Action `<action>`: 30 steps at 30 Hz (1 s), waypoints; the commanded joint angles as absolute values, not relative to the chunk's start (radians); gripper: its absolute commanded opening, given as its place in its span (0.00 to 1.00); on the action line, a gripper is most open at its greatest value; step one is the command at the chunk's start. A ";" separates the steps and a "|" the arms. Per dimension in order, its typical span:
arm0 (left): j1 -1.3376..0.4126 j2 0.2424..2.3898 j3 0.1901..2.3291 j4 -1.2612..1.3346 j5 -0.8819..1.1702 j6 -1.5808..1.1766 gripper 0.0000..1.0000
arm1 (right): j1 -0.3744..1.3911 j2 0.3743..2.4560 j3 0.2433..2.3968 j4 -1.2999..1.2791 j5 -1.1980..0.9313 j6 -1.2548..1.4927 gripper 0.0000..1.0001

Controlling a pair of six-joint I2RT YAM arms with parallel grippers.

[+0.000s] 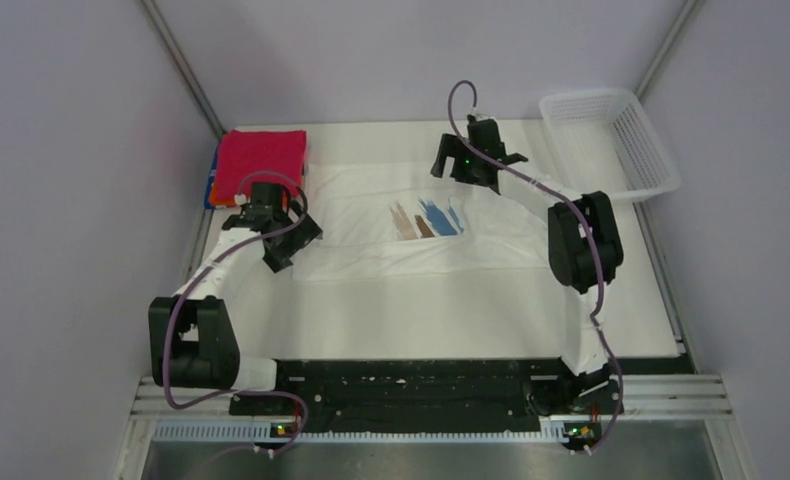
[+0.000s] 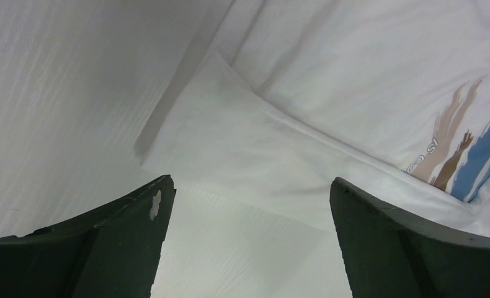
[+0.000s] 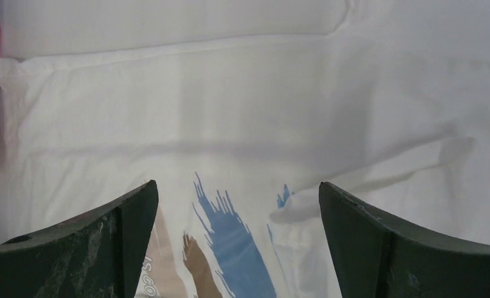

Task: Fold and stack the t-shirts
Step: Fold the flattened tshirt in 1/3 of the way

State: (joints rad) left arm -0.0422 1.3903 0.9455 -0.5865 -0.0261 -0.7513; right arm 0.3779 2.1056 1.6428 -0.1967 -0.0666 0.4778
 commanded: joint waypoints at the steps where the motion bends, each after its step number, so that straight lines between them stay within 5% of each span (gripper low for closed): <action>1: -0.060 1.404 0.994 -0.522 0.058 -0.736 0.99 | 0.374 1.933 1.524 -0.192 0.048 0.436 0.99; 8: -0.095 1.571 1.023 -0.386 0.140 -0.730 0.99 | 0.273 1.741 1.122 -0.128 0.021 0.537 0.99; 15: -0.095 1.666 0.970 -0.364 0.069 -0.734 0.99 | 0.242 1.724 0.976 -0.126 0.049 0.592 0.99; 30: -0.176 1.281 0.527 -0.443 -0.038 -0.877 0.99 | 0.245 1.251 0.525 -0.341 0.125 0.715 0.99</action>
